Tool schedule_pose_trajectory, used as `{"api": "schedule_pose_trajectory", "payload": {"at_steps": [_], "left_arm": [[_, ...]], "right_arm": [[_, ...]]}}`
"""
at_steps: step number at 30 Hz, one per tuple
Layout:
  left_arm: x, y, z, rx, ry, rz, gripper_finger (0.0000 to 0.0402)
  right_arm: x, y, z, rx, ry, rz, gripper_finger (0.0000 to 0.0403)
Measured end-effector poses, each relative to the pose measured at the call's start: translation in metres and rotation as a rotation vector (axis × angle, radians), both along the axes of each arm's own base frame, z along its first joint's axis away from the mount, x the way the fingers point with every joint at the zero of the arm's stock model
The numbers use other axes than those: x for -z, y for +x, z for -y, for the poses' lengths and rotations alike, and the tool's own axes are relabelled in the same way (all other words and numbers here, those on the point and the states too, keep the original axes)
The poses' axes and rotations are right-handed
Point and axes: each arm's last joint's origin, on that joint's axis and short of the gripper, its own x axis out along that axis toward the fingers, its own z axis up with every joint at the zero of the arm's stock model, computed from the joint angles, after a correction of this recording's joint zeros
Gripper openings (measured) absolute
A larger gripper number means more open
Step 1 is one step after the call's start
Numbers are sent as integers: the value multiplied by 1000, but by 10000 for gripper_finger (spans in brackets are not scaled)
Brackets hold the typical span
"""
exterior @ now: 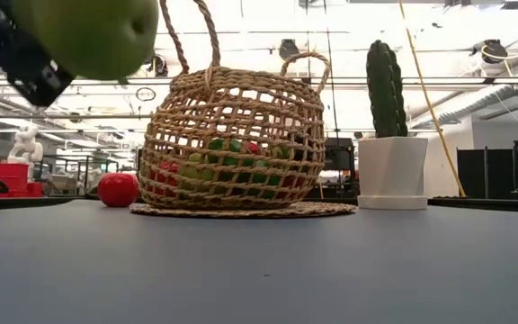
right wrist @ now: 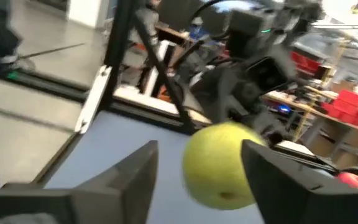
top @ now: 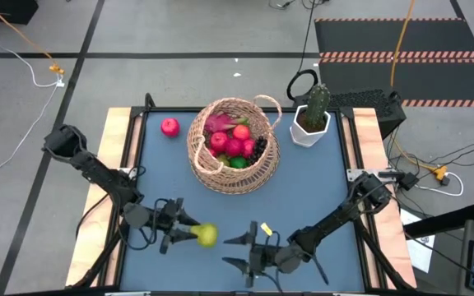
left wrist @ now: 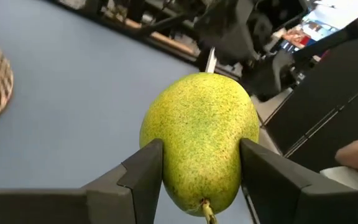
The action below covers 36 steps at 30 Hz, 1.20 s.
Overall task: Build produce basket
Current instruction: Put the pear into the brown basket
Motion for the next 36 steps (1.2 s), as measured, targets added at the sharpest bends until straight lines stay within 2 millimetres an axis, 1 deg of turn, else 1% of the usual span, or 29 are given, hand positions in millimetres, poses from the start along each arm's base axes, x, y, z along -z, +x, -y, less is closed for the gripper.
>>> {"api": "schedule_pose_trajectory", "payload": {"at_steps": [5,8,11,14,16,18,22,24,26,29,33,36], "left_arm": [[-11,5,4,9,31,51,195],[-17,8,5,8,43,73,200],[-20,11,5,2,73,83,203],[-20,13,4,2,83,81,199],[-20,14,3,5,83,78,194],[-20,14,2,5,84,80,188],[-22,15,2,2,81,97,178],[-29,16,2,-10,54,132,173],[-30,16,2,-7,54,145,168],[-31,16,3,9,68,159,161],[-29,16,3,8,76,151,158],[-26,14,4,15,67,115,158]], "right_arm": [[3,8,6,-8,-56,-36,301],[0,13,14,13,-43,-24,343],[-1,19,23,39,-61,-26,369],[-4,25,32,25,-55,-2,382],[-8,30,39,-37,-8,37,385],[-9,34,44,-84,19,39,385],[-5,39,54,-68,12,14,383],[0,42,59,-80,14,-16,383],[5,45,66,-79,42,-52,381],[7,49,75,-50,113,-73,374],[15,51,83,-14,120,-153,344],[22,49,83,-4,124,-219,313]]}}
